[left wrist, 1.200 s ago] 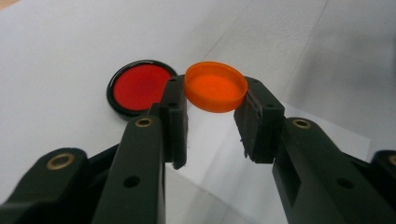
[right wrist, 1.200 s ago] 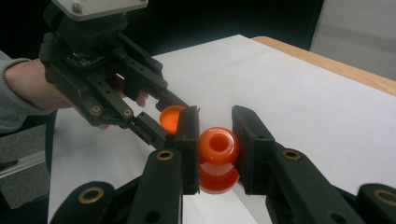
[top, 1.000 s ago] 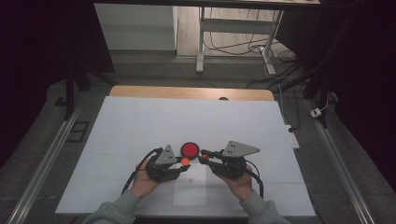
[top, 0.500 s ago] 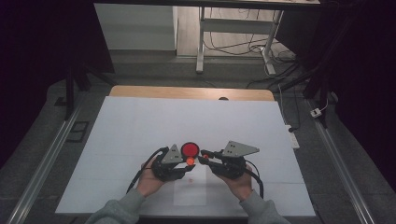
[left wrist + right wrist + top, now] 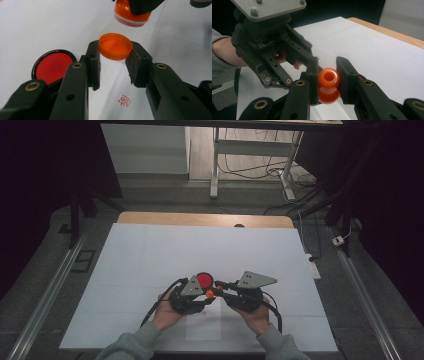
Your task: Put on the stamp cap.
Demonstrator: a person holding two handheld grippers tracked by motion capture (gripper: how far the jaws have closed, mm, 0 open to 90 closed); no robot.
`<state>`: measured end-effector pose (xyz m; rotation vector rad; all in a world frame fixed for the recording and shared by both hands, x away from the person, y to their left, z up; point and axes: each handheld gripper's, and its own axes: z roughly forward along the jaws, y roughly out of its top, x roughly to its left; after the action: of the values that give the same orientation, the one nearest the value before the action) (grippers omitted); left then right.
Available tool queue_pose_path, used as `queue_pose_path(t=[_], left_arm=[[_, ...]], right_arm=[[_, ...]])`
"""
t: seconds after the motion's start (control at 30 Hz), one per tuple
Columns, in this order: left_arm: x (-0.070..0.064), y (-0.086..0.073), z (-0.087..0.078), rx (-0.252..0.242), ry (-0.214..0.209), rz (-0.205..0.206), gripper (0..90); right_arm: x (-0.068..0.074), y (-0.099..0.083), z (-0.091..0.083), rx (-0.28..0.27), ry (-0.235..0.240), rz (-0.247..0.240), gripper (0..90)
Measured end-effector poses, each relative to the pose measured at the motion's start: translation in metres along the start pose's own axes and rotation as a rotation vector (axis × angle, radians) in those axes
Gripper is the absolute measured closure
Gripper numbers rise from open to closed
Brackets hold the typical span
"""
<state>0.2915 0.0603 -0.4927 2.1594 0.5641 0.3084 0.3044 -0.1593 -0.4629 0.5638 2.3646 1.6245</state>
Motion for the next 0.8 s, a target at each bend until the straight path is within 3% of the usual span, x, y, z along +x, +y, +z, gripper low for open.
queue_pose_path(t=[0.8], left_arm=[[-0.0055, 0.0091, 0.0073, -0.008, -0.016, 0.013, 64.5]], right_arm=[[0.0005, -0.0010, 0.0016, 0.002, 0.003, -0.001, 71.9]])
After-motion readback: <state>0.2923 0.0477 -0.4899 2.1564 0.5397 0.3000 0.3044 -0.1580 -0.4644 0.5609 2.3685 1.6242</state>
